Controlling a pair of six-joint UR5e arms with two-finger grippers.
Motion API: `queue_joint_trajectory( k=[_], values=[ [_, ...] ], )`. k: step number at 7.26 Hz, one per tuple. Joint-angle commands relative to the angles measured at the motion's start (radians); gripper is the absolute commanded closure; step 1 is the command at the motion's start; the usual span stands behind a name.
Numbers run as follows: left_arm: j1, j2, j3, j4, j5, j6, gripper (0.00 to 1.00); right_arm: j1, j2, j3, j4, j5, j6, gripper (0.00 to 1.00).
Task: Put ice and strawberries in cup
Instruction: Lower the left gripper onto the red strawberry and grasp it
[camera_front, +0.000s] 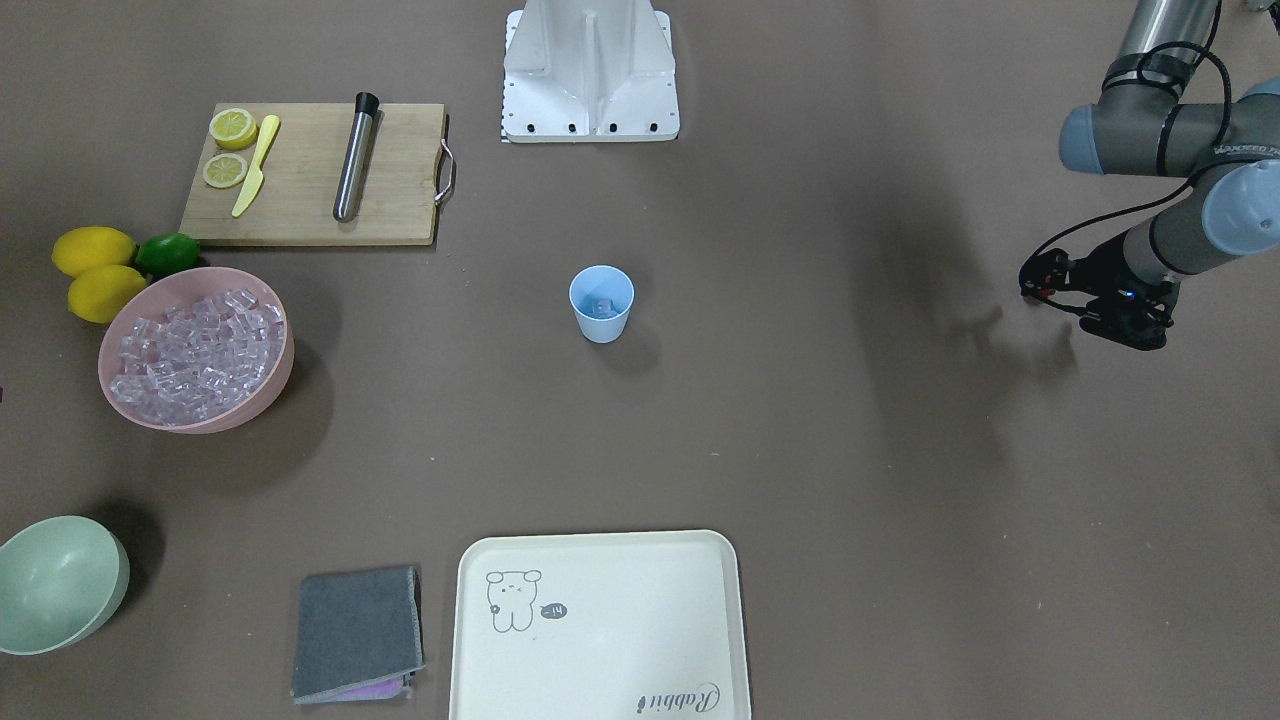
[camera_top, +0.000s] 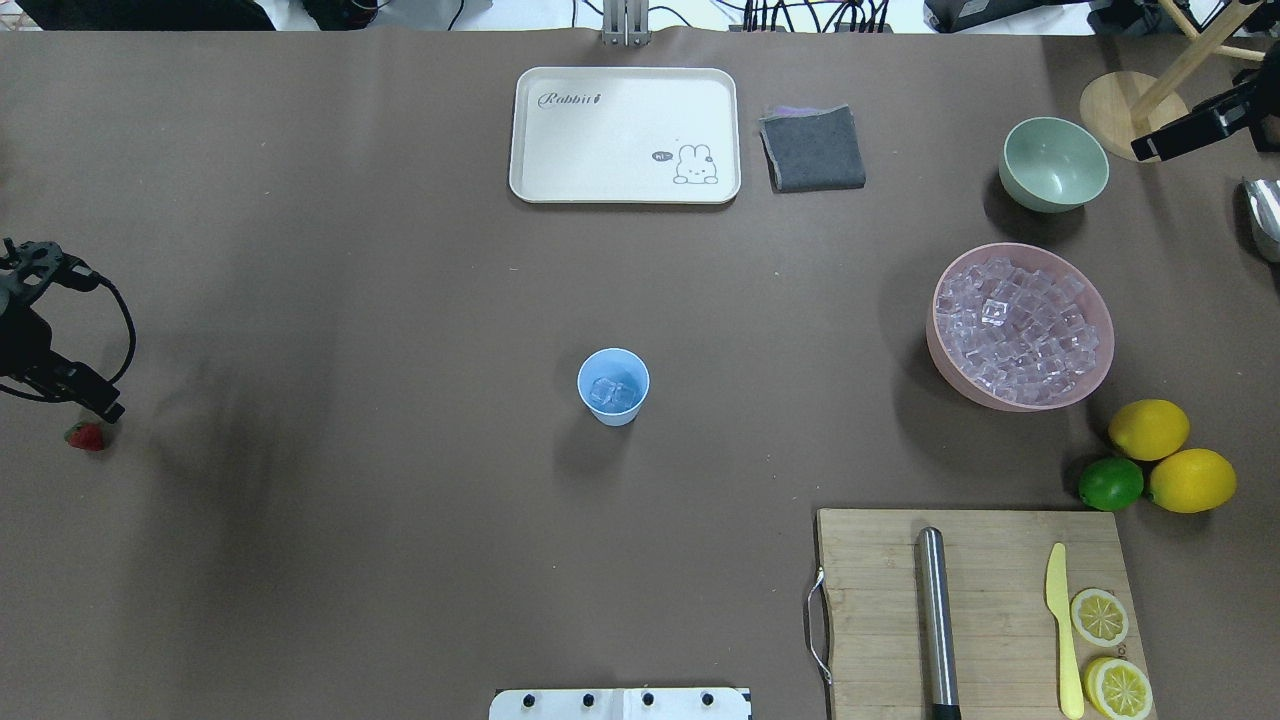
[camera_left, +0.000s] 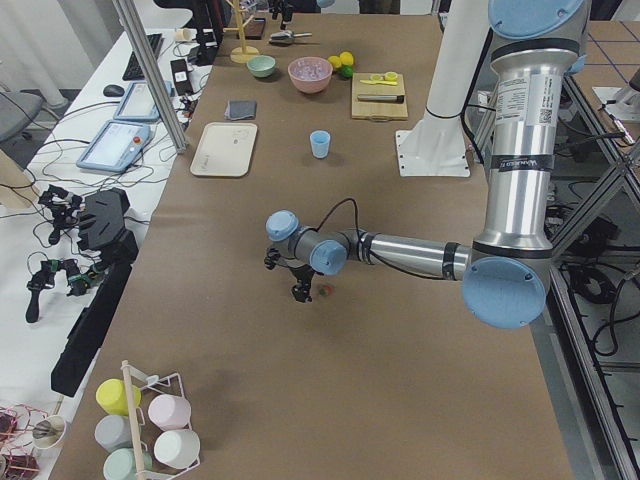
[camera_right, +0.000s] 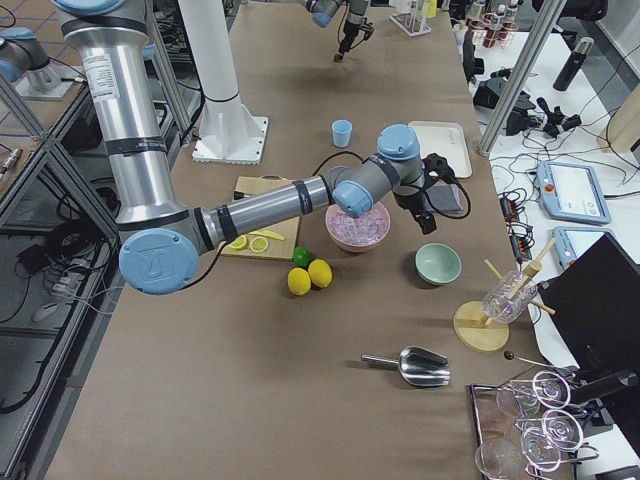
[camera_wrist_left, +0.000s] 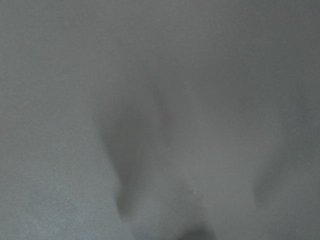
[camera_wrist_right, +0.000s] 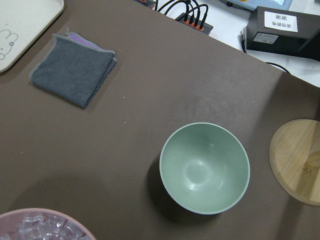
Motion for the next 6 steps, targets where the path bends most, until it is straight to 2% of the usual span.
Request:
queue_joint_trajectory(
  k=[1,5,6],
  values=[
    [0.016,0.009,-0.003,0.000,0.000,-0.012,0.09,-0.010,0.000,0.000,0.001,-0.018,0.002,0.00],
    [0.019,0.037,-0.011,-0.002,-0.006,-0.012,0.11,-0.026,-0.002,0.000,0.004,-0.040,0.003,0.00],
    [0.019,0.037,-0.014,-0.003,-0.006,-0.011,0.17,-0.027,-0.003,0.000,0.004,-0.040,0.005,0.00]
  ],
)
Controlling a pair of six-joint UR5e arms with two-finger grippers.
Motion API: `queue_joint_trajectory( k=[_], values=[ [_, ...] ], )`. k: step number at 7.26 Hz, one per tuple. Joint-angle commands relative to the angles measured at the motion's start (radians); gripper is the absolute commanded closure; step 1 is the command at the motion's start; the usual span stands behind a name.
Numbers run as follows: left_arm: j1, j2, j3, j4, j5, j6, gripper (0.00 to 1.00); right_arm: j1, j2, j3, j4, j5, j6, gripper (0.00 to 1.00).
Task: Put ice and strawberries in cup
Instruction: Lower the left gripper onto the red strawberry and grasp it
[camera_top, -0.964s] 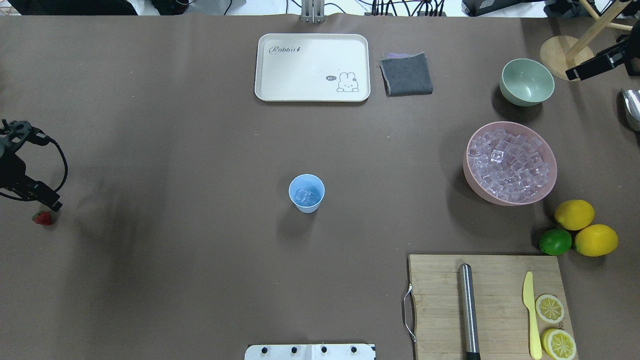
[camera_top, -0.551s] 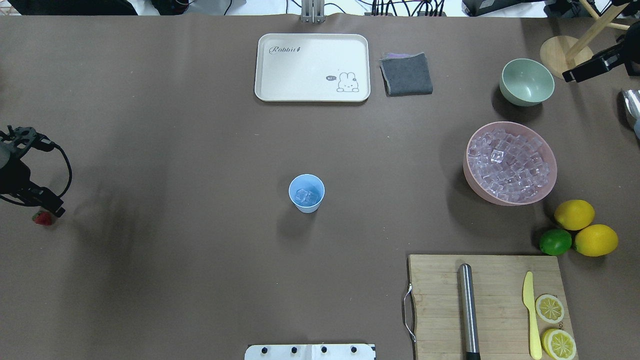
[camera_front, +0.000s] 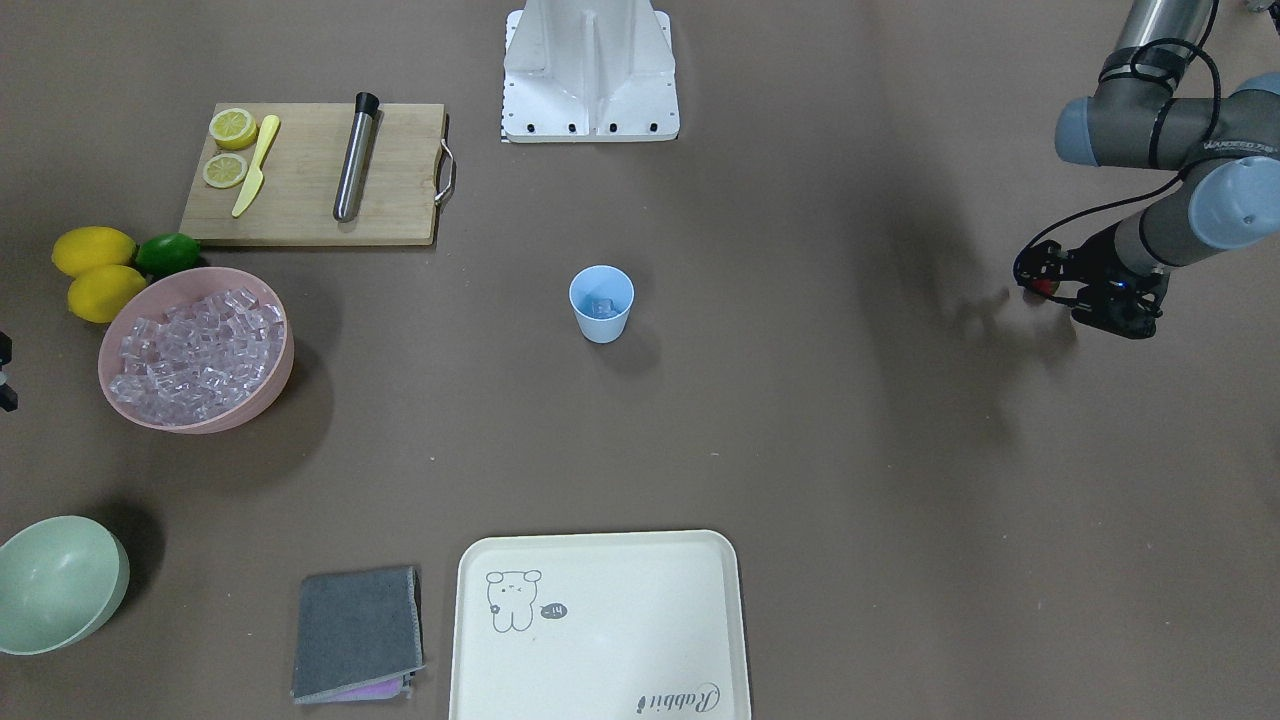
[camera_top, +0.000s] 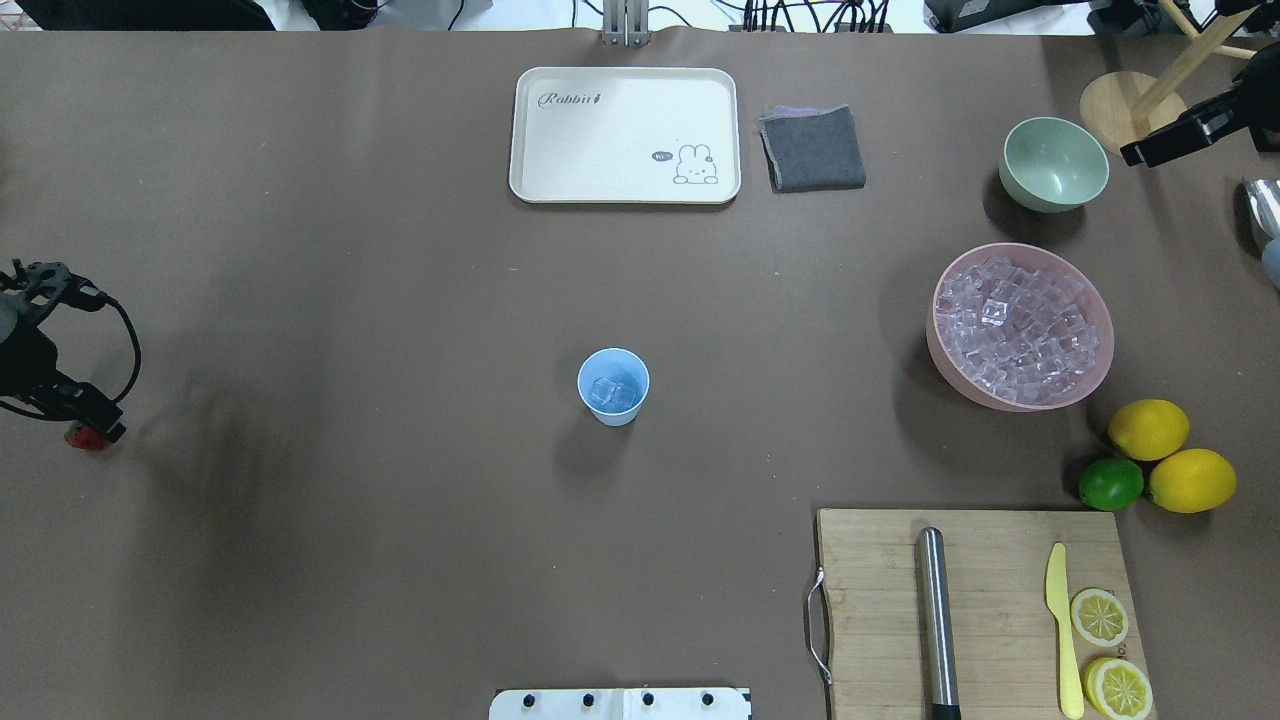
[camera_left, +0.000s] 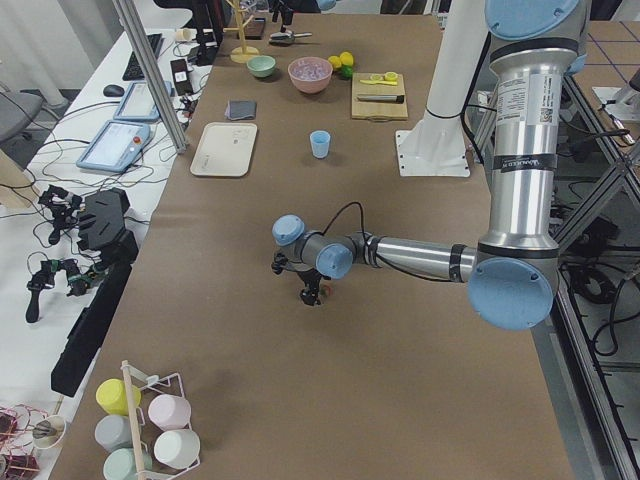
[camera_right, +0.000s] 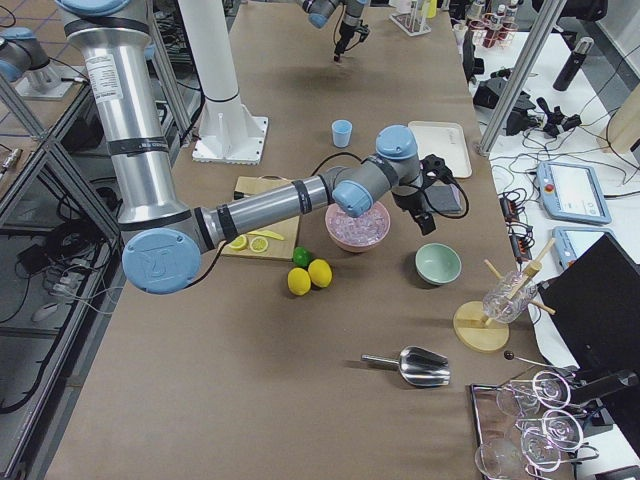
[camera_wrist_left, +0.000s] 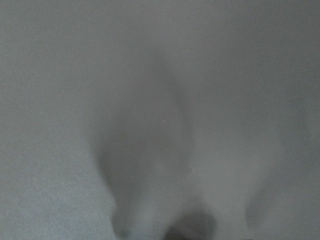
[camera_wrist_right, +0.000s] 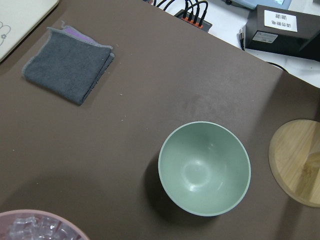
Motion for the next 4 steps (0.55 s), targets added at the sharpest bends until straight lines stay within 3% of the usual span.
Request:
queue_joint_trajectory(
  k=[1,4],
  values=[
    [0.000,0.001,-0.002,-0.013,0.000,-0.003,0.37,-0.005,-0.003,0.000,0.001,-0.005,0.002,0.00],
    [0.006,-0.008,-0.002,-0.012,0.006,-0.003,0.75,-0.009,0.001,-0.001,0.001,-0.005,0.002,0.00]
  ],
)
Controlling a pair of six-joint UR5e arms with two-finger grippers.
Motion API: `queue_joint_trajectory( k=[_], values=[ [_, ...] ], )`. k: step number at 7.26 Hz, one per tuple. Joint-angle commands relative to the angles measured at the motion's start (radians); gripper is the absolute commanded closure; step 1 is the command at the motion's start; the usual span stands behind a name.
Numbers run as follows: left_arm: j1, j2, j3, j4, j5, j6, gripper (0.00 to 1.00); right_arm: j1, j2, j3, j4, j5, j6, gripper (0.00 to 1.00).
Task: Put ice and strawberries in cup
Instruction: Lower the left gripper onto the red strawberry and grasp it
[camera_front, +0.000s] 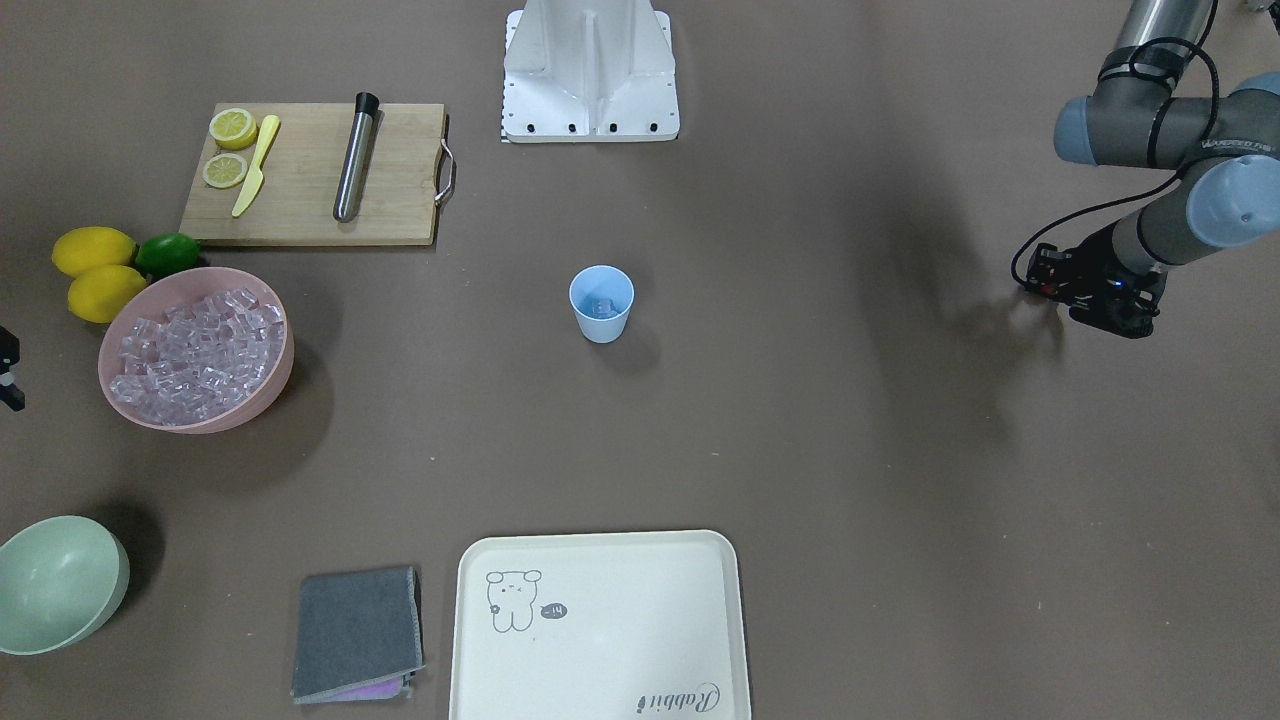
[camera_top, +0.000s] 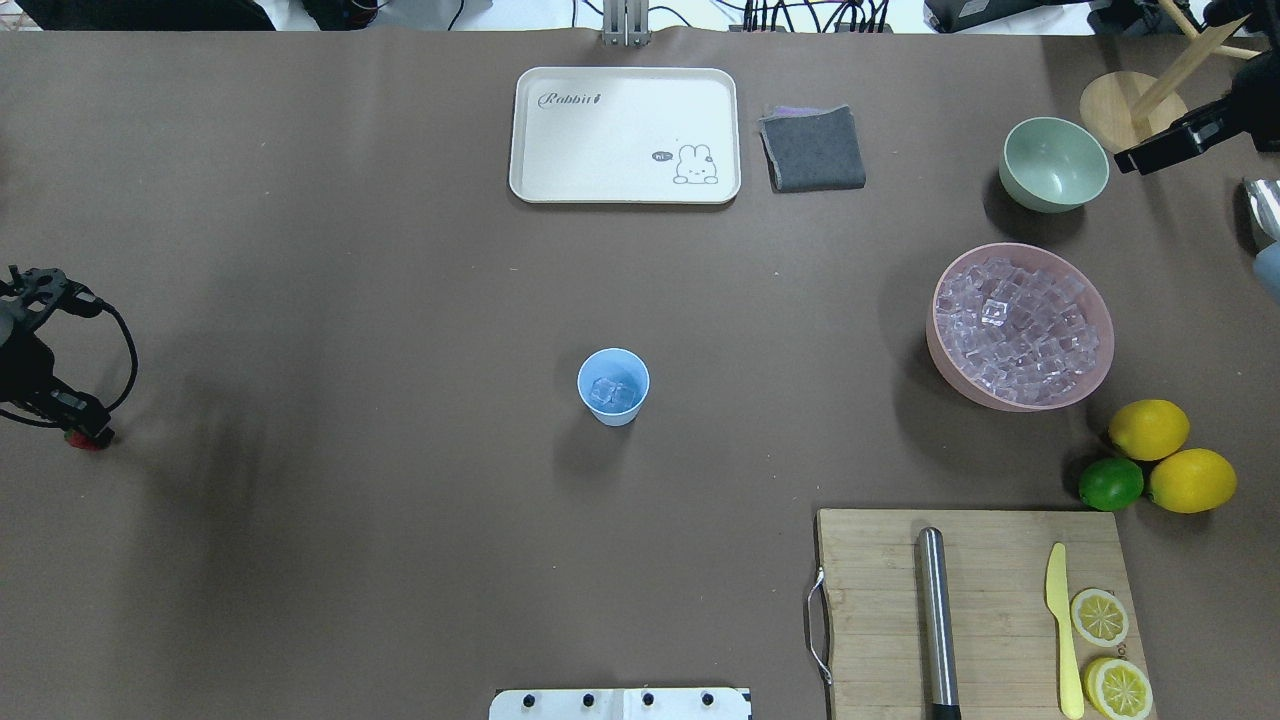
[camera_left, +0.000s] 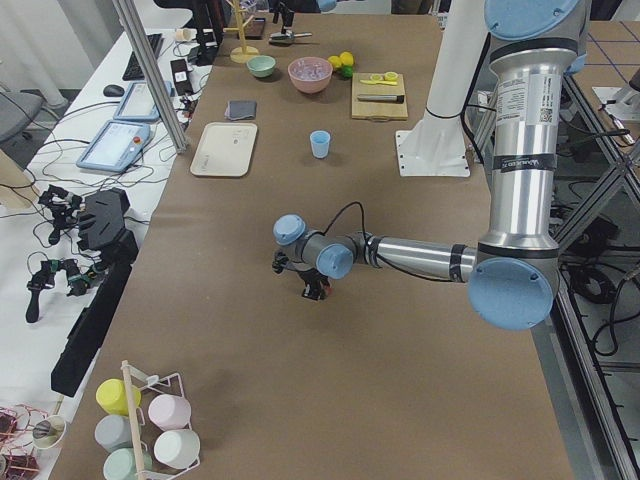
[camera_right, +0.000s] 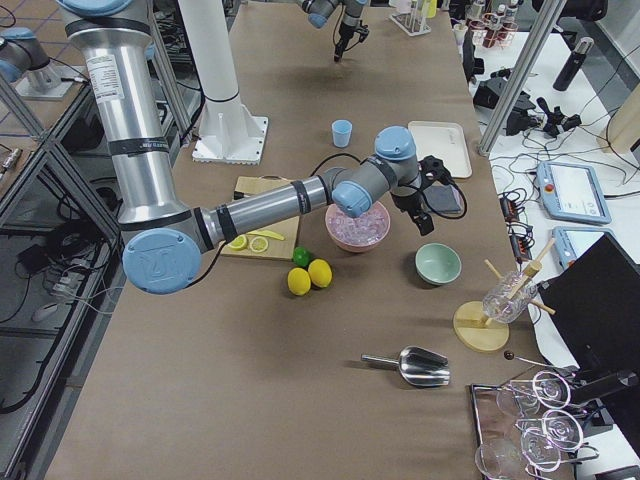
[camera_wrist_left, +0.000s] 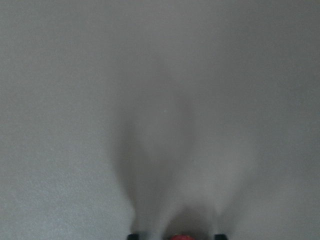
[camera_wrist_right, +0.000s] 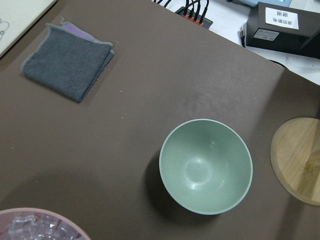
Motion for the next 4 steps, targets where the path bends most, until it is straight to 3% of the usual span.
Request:
queue_joint_trajectory(
  k=[1,4],
  values=[
    [0.001,-0.002,0.004,0.002,0.003,0.002,0.80,-0.003,0.004,-0.001,0.000,-0.003,0.000,0.00],
    [0.000,-0.005,0.007,0.007,0.003,-0.001,0.92,-0.003,0.007,-0.001,0.000,-0.011,0.002,0.00]
  ],
)
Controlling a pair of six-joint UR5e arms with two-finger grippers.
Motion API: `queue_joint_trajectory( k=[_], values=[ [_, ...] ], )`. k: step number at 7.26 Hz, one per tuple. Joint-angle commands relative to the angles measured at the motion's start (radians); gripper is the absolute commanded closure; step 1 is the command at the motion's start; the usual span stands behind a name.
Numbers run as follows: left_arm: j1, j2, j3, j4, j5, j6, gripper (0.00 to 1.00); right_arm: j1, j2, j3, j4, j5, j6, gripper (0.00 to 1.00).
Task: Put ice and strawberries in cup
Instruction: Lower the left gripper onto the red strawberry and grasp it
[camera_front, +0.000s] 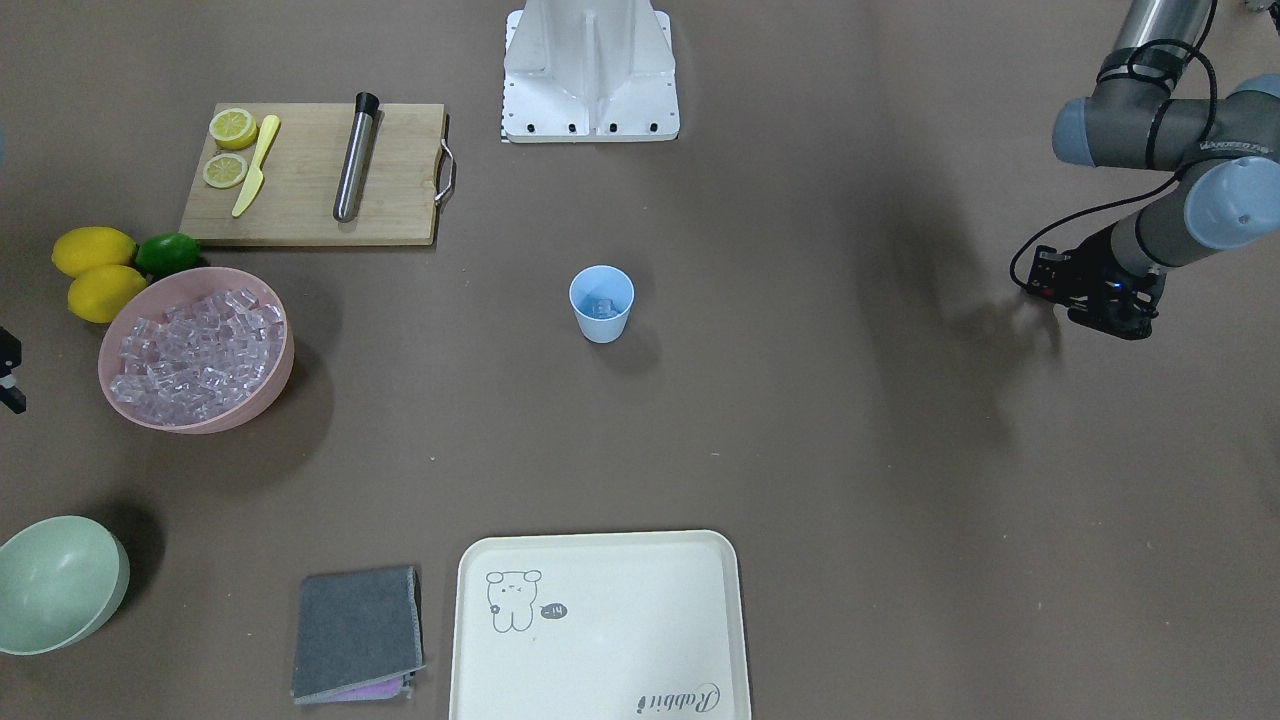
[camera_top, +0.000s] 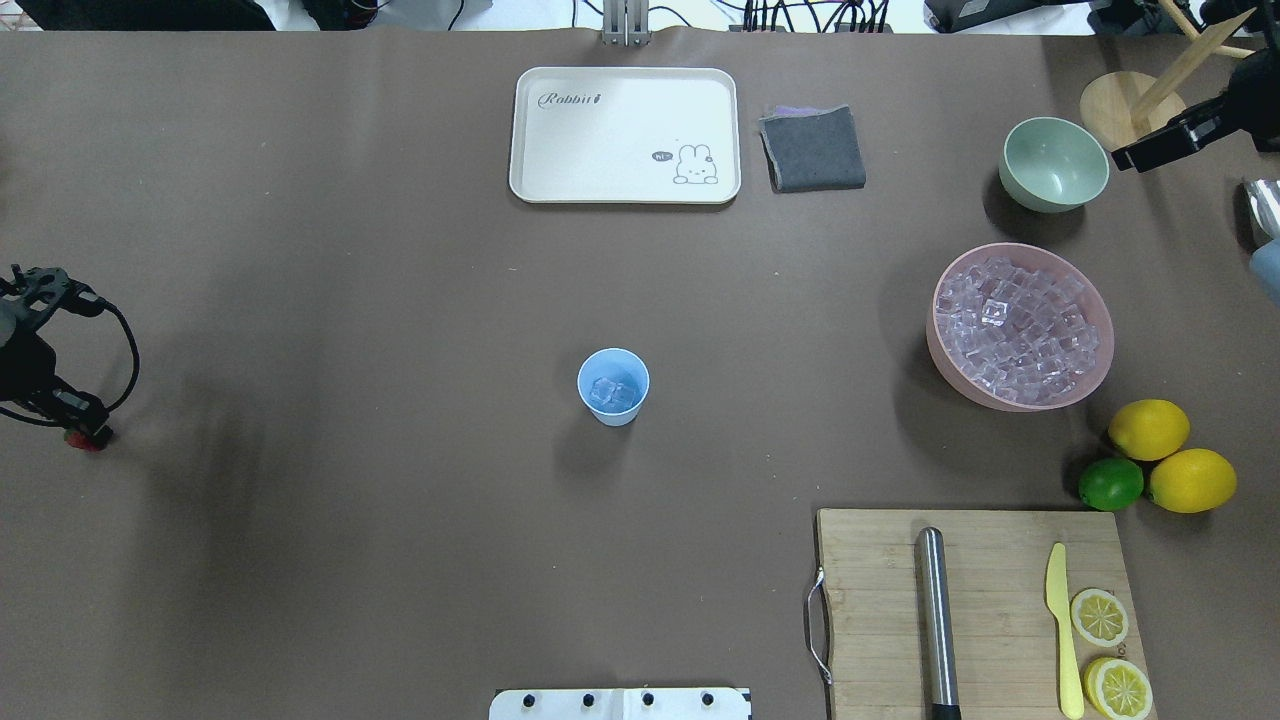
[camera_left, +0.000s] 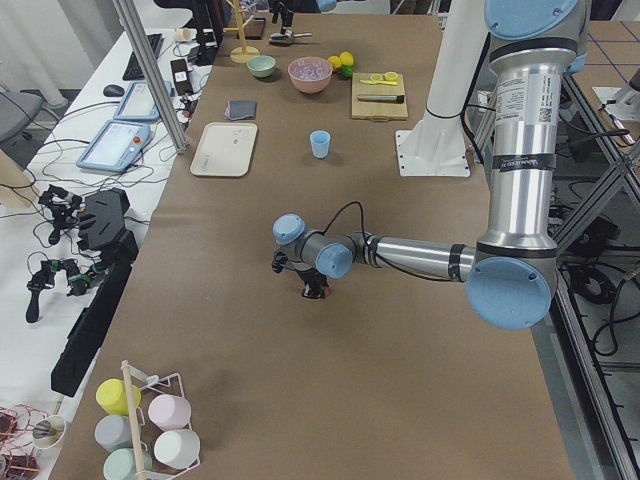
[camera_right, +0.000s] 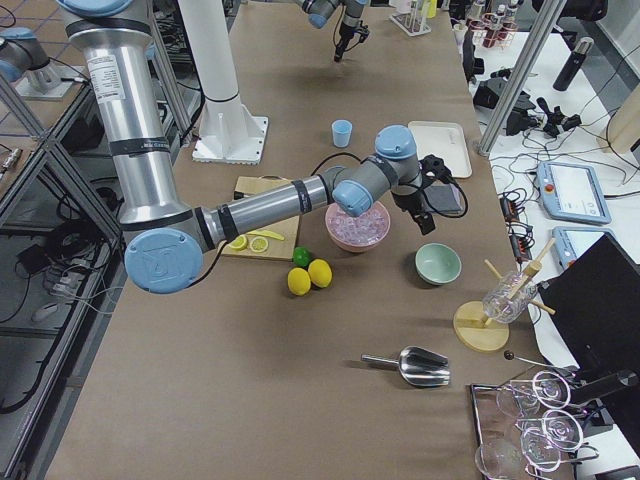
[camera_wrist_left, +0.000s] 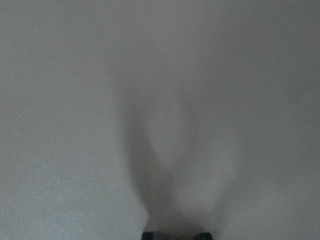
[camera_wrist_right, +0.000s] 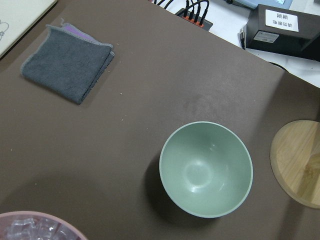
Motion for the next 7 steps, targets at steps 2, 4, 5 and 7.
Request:
queue_joint_trajectory(
  k=[2,4,5,7],
  values=[
    [-0.006,-0.020,-0.005,0.008,-0.003,-0.001,0.93,0.000,0.006,-0.002,0.000,0.000,0.003,0.00],
    [-0.045,-0.059,-0.007,0.014,-0.006,-0.001,0.94,-0.005,0.008,-0.003,0.000,0.004,0.003,0.00],
    [-0.084,-0.091,-0.013,0.014,-0.012,-0.001,0.95,-0.009,0.008,-0.003,0.000,0.010,0.003,0.00],
    [-0.113,-0.166,-0.013,0.014,-0.011,-0.001,0.95,-0.017,0.008,-0.005,-0.002,0.014,0.005,0.00]
  ],
)
